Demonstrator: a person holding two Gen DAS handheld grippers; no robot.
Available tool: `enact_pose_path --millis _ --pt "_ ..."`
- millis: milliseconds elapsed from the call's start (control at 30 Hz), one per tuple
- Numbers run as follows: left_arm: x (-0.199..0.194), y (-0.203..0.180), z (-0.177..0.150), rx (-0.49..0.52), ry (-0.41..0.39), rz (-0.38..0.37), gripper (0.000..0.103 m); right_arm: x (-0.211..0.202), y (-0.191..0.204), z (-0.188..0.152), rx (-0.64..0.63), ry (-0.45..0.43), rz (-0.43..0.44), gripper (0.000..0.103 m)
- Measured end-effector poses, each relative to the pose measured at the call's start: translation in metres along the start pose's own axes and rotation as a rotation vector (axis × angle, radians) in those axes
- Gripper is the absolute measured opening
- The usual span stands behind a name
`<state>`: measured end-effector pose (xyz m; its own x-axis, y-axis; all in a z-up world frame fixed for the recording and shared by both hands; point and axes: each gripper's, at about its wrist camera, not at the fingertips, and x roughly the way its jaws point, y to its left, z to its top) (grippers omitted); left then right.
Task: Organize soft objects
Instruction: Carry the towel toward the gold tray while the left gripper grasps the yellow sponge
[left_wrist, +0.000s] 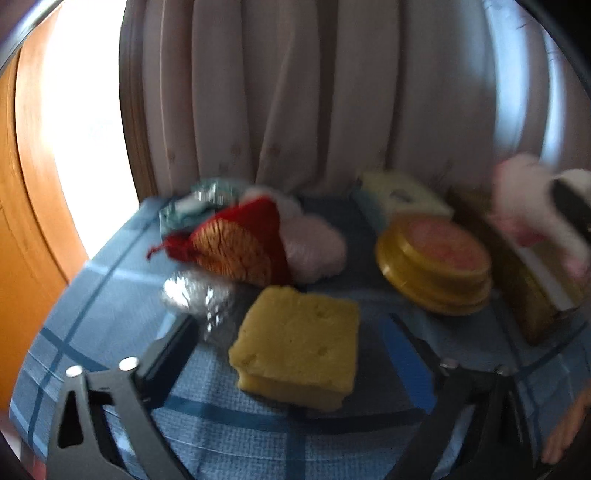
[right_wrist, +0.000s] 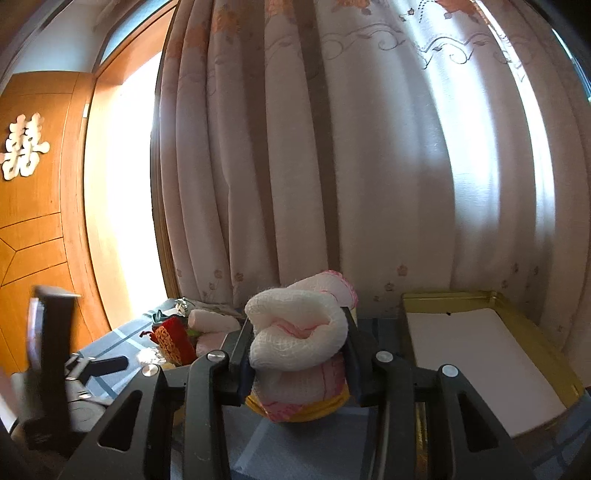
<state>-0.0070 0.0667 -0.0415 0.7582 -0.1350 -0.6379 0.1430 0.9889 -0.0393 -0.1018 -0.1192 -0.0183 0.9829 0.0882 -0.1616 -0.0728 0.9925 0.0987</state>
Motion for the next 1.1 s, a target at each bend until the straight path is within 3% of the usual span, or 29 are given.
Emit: enact_pose_path --millis 33,100,233,333,533,867,1100 --pt "0.004 0.001 -0.001 -0.009 0.024 -0.002 0.077 -0.001 -0.002 -0.001 -0.004 0.003 0.001 0.042" --pt "0.008 0.004 -0.003 -0.040 0.049 -0.046 0.065 -0.004 -0.007 -0.004 -0.004 0.006 -0.002 0.042" --pt "0.001 0.004 -0.007 -0.050 0.018 -0.045 0.062 -0.010 -0.015 -0.002 0.010 0.015 -0.014 0.042" --pt "-0.015 0.000 -0.008 -0.059 -0.057 -0.059 0.062 -0.015 -0.020 -0.003 0.013 0.017 -0.026 0.042" --pt "-0.049 -0.026 0.007 -0.035 -0.189 -0.151 0.062 -0.033 -0.044 -0.006 0.005 0.002 -0.088 0.042" --pt "-0.056 -0.105 0.039 0.015 -0.239 -0.279 0.063 -0.048 -0.125 0.012 0.022 -0.028 -0.280 0.043" --pt "-0.042 -0.170 0.060 0.049 -0.238 -0.345 0.063 -0.025 -0.178 0.023 0.066 0.024 -0.332 0.044"
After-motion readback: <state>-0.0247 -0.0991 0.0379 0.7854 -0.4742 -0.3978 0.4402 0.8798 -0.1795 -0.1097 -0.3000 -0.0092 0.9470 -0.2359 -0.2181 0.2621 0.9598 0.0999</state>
